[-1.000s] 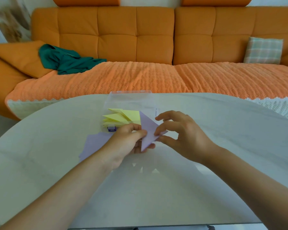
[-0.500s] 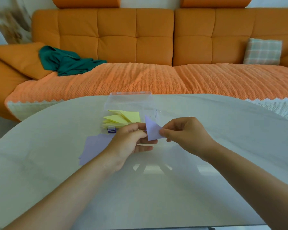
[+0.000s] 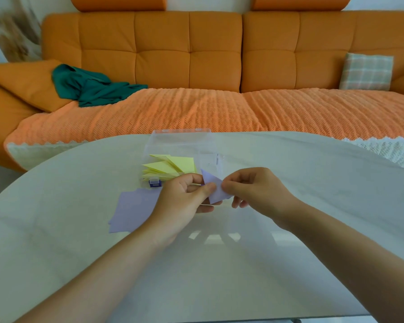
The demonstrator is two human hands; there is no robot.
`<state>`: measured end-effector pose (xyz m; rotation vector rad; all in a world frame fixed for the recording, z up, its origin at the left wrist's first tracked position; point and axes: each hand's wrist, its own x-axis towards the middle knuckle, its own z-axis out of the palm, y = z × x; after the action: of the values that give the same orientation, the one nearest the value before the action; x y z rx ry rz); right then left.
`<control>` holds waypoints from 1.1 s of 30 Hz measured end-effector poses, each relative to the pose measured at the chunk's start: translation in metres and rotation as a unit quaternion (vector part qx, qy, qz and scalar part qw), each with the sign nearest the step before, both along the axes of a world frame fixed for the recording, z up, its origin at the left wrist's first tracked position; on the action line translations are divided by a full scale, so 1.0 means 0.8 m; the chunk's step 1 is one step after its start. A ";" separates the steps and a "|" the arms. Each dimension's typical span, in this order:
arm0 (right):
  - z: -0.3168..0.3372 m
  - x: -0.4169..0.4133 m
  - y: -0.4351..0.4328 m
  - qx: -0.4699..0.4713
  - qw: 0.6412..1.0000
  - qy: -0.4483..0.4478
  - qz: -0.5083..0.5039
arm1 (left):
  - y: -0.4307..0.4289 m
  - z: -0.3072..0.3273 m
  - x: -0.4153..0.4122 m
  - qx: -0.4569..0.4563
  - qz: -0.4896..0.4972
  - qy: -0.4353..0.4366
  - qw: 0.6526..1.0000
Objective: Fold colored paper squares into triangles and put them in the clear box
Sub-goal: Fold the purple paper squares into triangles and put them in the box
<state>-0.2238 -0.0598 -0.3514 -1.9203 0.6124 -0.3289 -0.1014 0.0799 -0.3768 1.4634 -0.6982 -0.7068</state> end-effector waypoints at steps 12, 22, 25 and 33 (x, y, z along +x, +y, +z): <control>0.018 -0.013 -0.020 0.030 0.994 0.048 0.095 | 0.015 0.020 0.028 -0.033 -0.060 -0.093 0.993; 0.013 -0.012 -0.021 0.014 0.991 0.078 0.111 | 0.016 0.018 0.026 0.009 -0.074 -0.090 0.993; 0.009 -0.010 -0.022 -0.001 0.991 0.087 0.100 | 0.016 0.015 0.027 0.036 -0.077 -0.093 0.992; -0.011 -0.001 -0.017 -0.123 0.980 0.144 0.066 | 0.007 0.000 0.015 0.168 -0.030 -0.237 0.956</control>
<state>-0.2244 -0.0735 -0.3602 -2.2581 0.6509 -0.0409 -0.0894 0.0856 -0.3764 1.9646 -1.0270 -0.5384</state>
